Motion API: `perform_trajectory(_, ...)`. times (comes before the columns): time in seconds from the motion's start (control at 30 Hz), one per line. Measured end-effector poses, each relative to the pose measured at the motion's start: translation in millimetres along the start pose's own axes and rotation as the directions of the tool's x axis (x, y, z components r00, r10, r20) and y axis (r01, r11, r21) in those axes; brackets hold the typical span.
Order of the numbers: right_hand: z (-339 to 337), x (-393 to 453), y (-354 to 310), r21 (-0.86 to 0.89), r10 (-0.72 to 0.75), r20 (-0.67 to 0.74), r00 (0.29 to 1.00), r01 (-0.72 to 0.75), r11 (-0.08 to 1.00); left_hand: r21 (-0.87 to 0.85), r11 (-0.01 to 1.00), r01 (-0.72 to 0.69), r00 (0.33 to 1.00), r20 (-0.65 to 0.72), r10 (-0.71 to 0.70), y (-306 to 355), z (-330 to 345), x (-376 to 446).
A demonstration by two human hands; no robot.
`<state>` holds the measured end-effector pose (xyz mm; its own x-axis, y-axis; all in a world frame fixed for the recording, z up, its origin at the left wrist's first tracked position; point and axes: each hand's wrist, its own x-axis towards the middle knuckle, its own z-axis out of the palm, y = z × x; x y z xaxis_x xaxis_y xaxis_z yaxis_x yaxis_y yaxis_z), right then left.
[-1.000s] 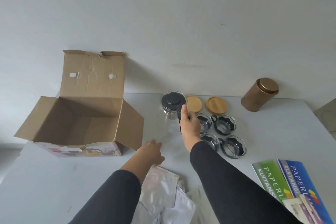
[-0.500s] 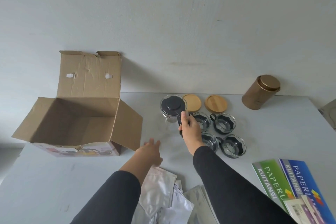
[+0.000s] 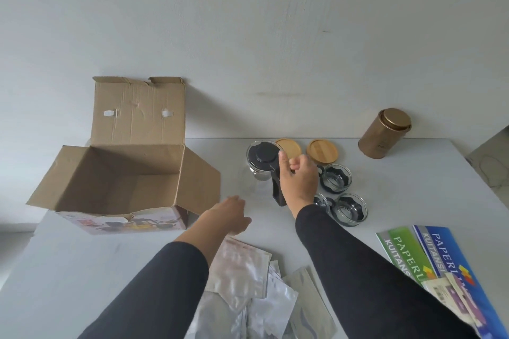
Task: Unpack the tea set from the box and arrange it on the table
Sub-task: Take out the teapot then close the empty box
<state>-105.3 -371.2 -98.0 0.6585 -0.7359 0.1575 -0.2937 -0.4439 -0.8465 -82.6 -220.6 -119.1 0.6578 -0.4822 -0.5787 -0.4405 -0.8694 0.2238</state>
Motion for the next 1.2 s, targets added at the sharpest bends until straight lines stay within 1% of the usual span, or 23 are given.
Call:
perform_trajectory(0.07,0,-5,-18,0.012,-0.018,-0.075,0.997,0.019,1.0,-0.01,0.999,-0.044,0.997,-0.06,0.043,-8,-15,-10)
perform_trajectory(0.13,4,-13,-37,0.036,-0.052,-0.114,0.992,0.057,0.998,-0.022,0.998,-0.063,0.987,-0.15,0.059,-22,-33,-22)
perform_trajectory(0.2,10,-26,-55,0.039,-0.078,-0.107,0.991,0.082,0.996,0.017,0.997,-0.082,0.959,-0.27,0.083,-41,-51,-38)
perform_trajectory(0.27,19,-42,-73,0.036,-0.071,-0.079,0.994,0.074,0.997,0.101,0.994,-0.049,0.911,-0.404,0.086,-68,-68,-57)
perform_trajectory(0.3,23,-52,-81,0.028,-0.037,-0.049,0.998,0.039,0.999,0.068,0.997,-0.023,0.884,-0.465,0.052,-86,-73,-67)
perform_trajectory(0.37,36,-74,-96,-0.04,0.086,0.061,0.994,-0.084,0.996,-0.083,0.996,0.015,0.825,-0.563,-0.059,-128,-79,-86)
perform_trajectory(0.4,44,-85,-102,-0.096,0.172,0.135,0.976,-0.16,0.982,-0.139,0.989,0.048,0.788,-0.603,-0.124,-151,-80,-97)
perform_trajectory(0.43,53,-95,-106,-0.153,0.269,0.206,0.941,-0.241,0.958,-0.181,0.978,0.099,0.751,-0.632,-0.193,-174,-81,-106)
perform_trajectory(0.47,63,-103,-109,-0.213,0.366,0.266,0.892,-0.316,0.925,-0.218,0.962,0.165,0.723,-0.636,-0.269,-196,-80,-112)
perform_trajectory(0.5,75,-111,-109,-0.268,0.454,0.315,0.834,-0.38,0.885,-0.246,0.935,0.255,0.707,-0.612,-0.355,-216,-81,-121)
perform_trajectory(0.57,96,-128,-109,-0.325,0.571,0.346,0.744,-0.476,0.817,-0.309,0.85,0.426,0.694,-0.49,-0.527,-250,-78,-133)
perform_trajectory(0.6,105,-135,-110,-0.317,0.607,0.337,0.72,-0.52,0.793,-0.351,0.806,0.477,0.689,-0.421,-0.591,-265,-76,-137)
perform_trajectory(0.63,112,-140,-111,-0.274,0.639,0.329,0.695,-0.577,0.769,-0.407,0.769,0.493,0.691,-0.355,-0.63,-279,-73,-140)
perform_trajectory(0.7,121,-148,-120,-0.155,0.675,0.312,0.668,-0.665,0.73,-0.529,0.724,0.443,0.723,-0.267,-0.637,-299,-71,-141)
perform_trajectory(0.8,128,-151,-121,-0.08,0.669,0.249,0.7,-0.673,0.735,-0.626,0.714,0.314,0.79,-0.244,-0.562,-309,-73,-140)
perform_trajectory(0.87,129,-150,-116,-0.065,0.664,0.222,0.714,-0.668,0.741,-0.67,0.703,0.24,0.806,-0.266,-0.529,-305,-71,-138)
perform_trajectory(0.9,129,-150,-117,-0.072,0.659,0.209,0.723,-0.66,0.748,-0.661,0.719,0.215,0.81,-0.29,-0.509,-302,-69,-137)
perform_trajectory(0.97,124,-152,-125,-0.098,0.633,0.188,0.751,-0.627,0.773,-0.638,0.742,0.205,0.801,-0.326,-0.501,-296,-70,-135)
perform_trajectory(1.07,123,-157,-138,-0.121,0.577,0.156,0.802,-0.564,0.817,-0.577,0.781,0.24,0.764,-0.384,-0.519,-297,-76,-133)
perform_trajectory(1.13,125,-163,-147,-0.074,0.5,0.129,0.857,-0.494,0.866,-0.516,0.815,0.265,0.74,-0.433,-0.515,-304,-79,-132)
perform_trajectory(1.2,129,-168,-160,-0.004,0.412,0.064,0.909,-0.413,0.911,-0.527,0.817,0.235,0.735,-0.454,-0.504,-312,-79,-132)
